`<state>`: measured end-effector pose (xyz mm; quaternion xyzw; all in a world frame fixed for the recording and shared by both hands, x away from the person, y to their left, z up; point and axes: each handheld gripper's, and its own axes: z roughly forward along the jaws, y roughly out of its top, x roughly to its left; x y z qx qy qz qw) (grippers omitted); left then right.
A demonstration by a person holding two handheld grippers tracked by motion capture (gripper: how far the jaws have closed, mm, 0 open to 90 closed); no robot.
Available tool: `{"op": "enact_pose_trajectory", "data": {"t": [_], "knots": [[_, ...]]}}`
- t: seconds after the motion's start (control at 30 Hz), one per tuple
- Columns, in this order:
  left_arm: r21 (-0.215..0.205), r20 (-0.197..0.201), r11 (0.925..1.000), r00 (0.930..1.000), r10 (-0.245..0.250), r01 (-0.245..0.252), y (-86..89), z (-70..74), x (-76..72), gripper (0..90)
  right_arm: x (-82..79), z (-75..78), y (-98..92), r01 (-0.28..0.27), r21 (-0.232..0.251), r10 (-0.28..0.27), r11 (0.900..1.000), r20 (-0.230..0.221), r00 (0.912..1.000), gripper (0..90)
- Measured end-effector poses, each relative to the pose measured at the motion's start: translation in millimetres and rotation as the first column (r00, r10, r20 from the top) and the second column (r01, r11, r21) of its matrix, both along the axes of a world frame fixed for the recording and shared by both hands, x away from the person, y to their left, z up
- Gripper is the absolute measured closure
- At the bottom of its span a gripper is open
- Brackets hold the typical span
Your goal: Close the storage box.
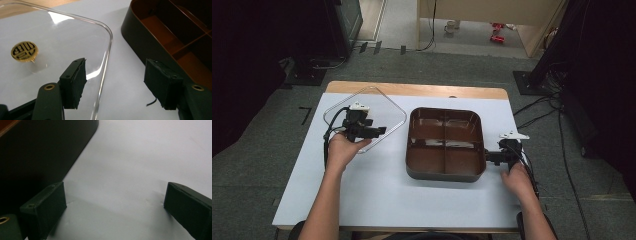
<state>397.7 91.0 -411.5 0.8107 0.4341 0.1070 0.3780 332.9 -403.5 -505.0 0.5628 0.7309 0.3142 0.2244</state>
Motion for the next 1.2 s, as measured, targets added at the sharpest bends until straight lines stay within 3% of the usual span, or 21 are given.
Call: {"op": "enact_pose_trajectory", "data": {"t": [0.33,0.57,0.63,0.77,1.2], "knots": [[-0.013,0.029,0.9995,0.9991,0.030,-0.029,2.8,7.3,29.1,34.3,0.1,0.0,-0.1,0.000,0.002,0.000,1.000,-0.001,1.0000,3.4],[-0.006,0.043,0.9988,0.9979,0.048,-0.048,5.3,5.1,45.1,34.6,0.1,-0.1,0.0,0.000,0.001,0.000,1.000,0.000,1.0000,3.4],[-0.010,0.049,0.9983,0.9971,0.058,-0.057,7.0,1.8,49.2,34.6,0.0,-0.1,0.0,0.000,0.001,0.000,1.000,0.000,1.0000,3.4],[0.033,0.050,0.9956,0.9950,0.086,-0.088,13.8,-10.3,62.5,36.4,-0.1,0.0,0.1,0.000,0.001,0.000,1.000,0.001,1.0000,3.4],[-0.004,0.074,0.9857,0.9829,0.169,-0.169,34.6,-37.2,82.8,37.6,-0.1,0.0,0.2,0.001,0.001,-0.001,1.000,0.001,1.0000,3.4]]}}
